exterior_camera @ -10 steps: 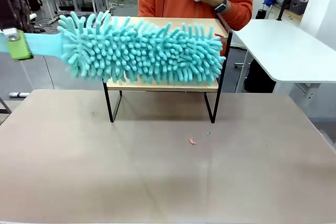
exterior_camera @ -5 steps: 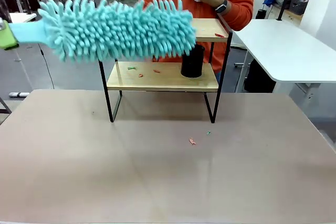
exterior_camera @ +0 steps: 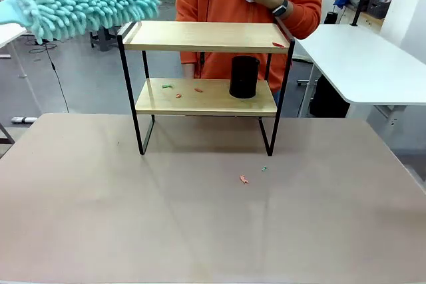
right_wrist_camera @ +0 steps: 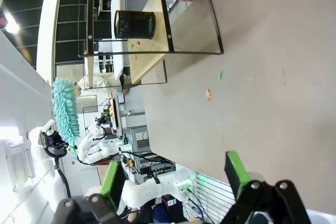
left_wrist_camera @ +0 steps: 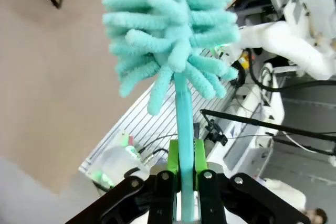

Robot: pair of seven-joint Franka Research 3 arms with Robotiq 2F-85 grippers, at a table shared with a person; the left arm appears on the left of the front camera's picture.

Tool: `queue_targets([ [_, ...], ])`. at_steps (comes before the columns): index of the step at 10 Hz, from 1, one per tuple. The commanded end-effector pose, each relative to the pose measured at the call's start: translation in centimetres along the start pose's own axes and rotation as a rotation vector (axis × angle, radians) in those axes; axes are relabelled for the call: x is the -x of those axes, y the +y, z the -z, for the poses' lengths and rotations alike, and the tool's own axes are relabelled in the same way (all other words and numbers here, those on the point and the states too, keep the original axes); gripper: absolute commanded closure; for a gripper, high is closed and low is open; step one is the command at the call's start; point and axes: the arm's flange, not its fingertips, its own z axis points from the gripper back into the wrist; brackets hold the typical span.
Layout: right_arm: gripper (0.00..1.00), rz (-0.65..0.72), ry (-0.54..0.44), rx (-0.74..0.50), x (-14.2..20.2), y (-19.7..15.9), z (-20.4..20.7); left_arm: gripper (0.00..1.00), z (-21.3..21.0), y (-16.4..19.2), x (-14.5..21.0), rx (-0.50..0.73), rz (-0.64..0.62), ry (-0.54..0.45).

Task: Clean the shelf.
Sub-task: Clean the specific tier of the Shelf with the Duster once objects are removed.

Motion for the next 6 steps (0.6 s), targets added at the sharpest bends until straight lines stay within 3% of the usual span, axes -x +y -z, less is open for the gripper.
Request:
queue_targets([
  [1,0.0,-0.028,-0.009,-0.021,-0.16,0.12,0.17,0.88,1.88,-2.08,-1.75,0.041,0.153,0.097],
  [6,0.0,-0.028,-0.009,-0.021,-0.16,0.12,0.17,0.88,1.88,-2.08,-1.75,0.041,0.153,0.097],
])
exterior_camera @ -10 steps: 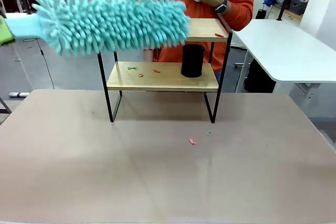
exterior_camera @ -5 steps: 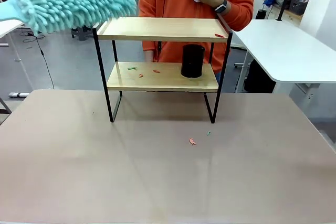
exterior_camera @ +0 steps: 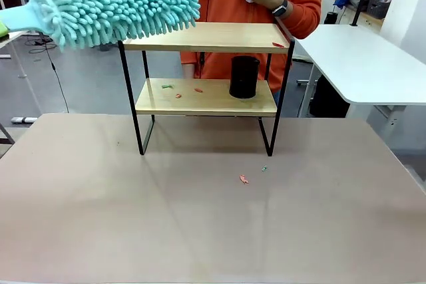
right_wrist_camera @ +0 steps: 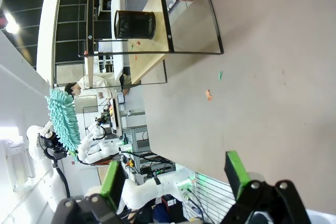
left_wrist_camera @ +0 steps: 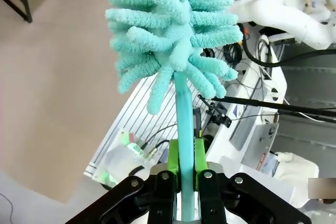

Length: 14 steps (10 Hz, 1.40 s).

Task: Clean the shelf.
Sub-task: Clean the specific tier of the Shelf with the Duster once objects are removed.

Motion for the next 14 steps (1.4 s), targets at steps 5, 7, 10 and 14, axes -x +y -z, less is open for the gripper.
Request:
queue_targets([
  [5,0.0,-0.028,-0.009,-0.021,-0.2,0.1,0.2,0.88,0.0,-1.6,-11.8,-0.206,-0.137,0.027],
  [7,0.0,-0.028,-0.009,-0.021,-0.2,0.1,0.2,0.88,1.7,-1.9,-16.8,-0.254,-0.105,0.073],
  [10,0.0,-0.028,-0.009,-0.021,-0.2,0.1,0.2,0.88,5.3,-2.2,-22.4,-0.299,-0.086,0.146],
  [14,0.0,-0.028,-0.009,-0.021,-0.2,0.1,0.2,0.88,7.9,-3.6,-24.0,-0.284,-0.005,0.223],
])
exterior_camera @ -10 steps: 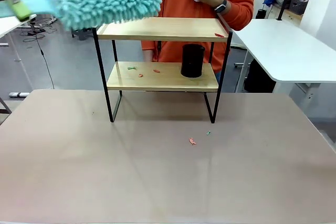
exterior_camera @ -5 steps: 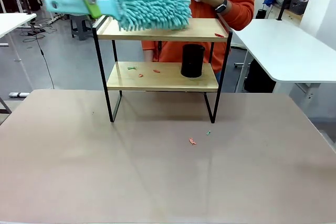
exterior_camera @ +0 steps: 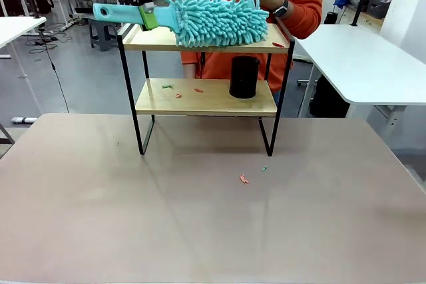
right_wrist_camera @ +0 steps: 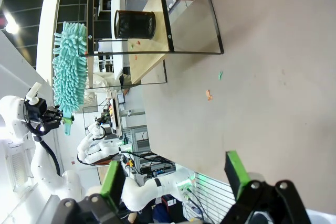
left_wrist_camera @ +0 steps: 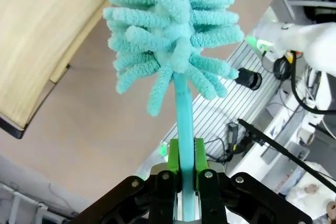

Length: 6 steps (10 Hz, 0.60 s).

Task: Clean the shelf.
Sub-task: Clean the specific tier of the Shelf with the Duster once objects are removed.

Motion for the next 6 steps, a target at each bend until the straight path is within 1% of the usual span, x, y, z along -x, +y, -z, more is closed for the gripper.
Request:
queue_targets([
  [1,0.0,-0.028,-0.009,-0.021,-0.2,0.1,0.2,0.88,-0.1,-1.1,-0.3,0.001,0.065,0.052],
  [3,0.0,-0.028,-0.009,-0.021,-0.2,0.1,0.2,0.88,0.8,-2.1,-0.3,0.022,0.145,0.122],
  [5,0.0,-0.028,-0.009,-0.021,-0.2,0.1,0.2,0.88,0.8,-2.5,1.1,0.079,0.295,0.22],
  [6,0.0,-0.028,-0.009,-0.021,-0.2,0.1,0.2,0.88,0.4,-2.2,2.2,0.084,0.326,0.238],
])
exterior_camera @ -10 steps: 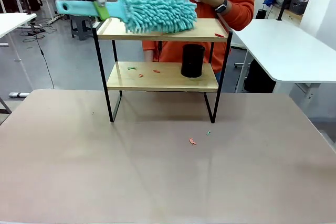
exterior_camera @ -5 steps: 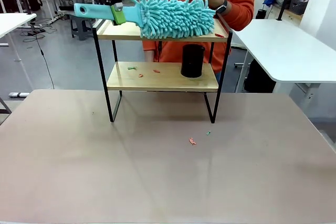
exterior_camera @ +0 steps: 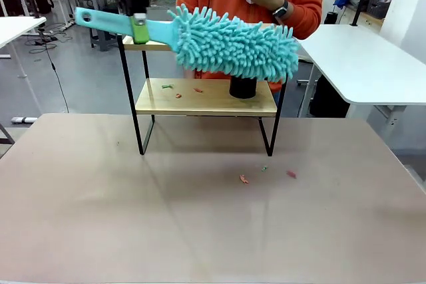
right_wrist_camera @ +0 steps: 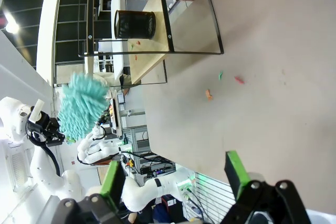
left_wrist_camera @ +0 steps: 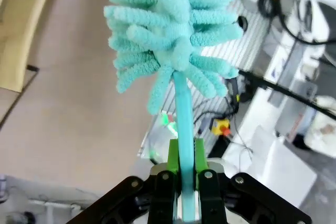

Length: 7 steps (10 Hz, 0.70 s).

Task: Clean the shelf.
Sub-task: Clean the specific tier of the Shelf with the Duster once objects are removed.

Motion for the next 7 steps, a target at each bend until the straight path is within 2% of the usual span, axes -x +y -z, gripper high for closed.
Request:
queue_targets([
  [1,0.0,-0.028,-0.009,-0.021,-0.2,0.1,0.2,0.88,-2.0,0.4,2.2,0.001,0.048,0.009],
  [4,0.0,-0.028,-0.009,-0.021,-0.2,0.1,0.2,0.88,-2.6,0.1,5.0,0.049,0.088,-0.039],
  [5,0.0,-0.028,-0.009,-0.021,-0.2,0.1,0.2,0.88,-3.3,-0.1,7.2,0.061,0.091,-0.082],
  [6,0.0,-0.028,-0.009,-0.021,-0.2,0.1,0.2,0.88,-4.8,0.6,12.0,0.062,0.03,-0.2],
  [7,0.0,-0.028,-0.009,-0.021,-0.2,0.1,0.2,0.88,-5.8,2.0,17.7,0.045,-0.122,-0.345],
])
